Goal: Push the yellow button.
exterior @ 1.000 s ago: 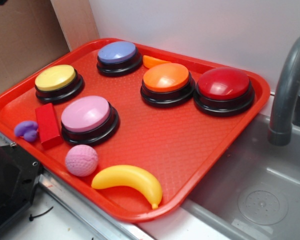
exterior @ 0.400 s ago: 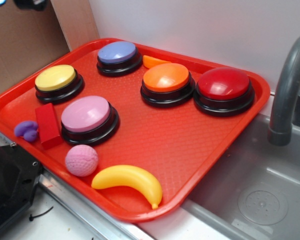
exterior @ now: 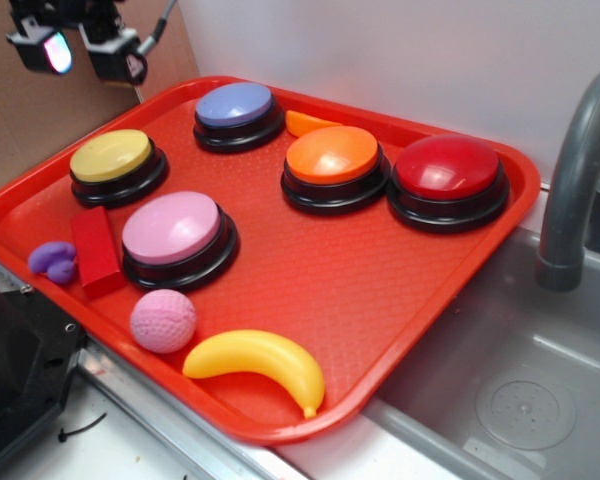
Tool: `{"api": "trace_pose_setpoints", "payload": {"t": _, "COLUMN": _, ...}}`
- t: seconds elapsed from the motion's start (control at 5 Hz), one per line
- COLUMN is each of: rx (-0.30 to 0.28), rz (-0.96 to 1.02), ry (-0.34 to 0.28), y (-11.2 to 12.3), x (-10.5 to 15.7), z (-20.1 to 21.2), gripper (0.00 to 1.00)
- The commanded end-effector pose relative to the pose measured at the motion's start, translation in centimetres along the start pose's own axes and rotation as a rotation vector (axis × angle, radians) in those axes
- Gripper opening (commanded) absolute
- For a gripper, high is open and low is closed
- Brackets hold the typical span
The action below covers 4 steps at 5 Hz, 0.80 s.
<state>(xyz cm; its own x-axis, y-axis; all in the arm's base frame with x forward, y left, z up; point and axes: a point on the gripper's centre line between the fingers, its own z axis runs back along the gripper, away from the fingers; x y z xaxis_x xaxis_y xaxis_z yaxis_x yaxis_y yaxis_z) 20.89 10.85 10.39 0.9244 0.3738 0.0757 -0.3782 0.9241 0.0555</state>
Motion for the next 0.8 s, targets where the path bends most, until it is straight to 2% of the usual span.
{"api": "trace_pose_setpoints", "payload": {"t": 0.0, "rx": 0.043, "rz": -0.019, "ry": -0.03, "y": 0.9, "x": 1.0, "z": -2.9, "gripper": 1.0}}
{"api": "trace_pose_setpoints", "payload": {"t": 0.6, "rx": 0.059, "rz": 0.017, "ry": 0.025, "y": 2.4, "x": 1.0, "z": -4.8, "gripper": 1.0}}
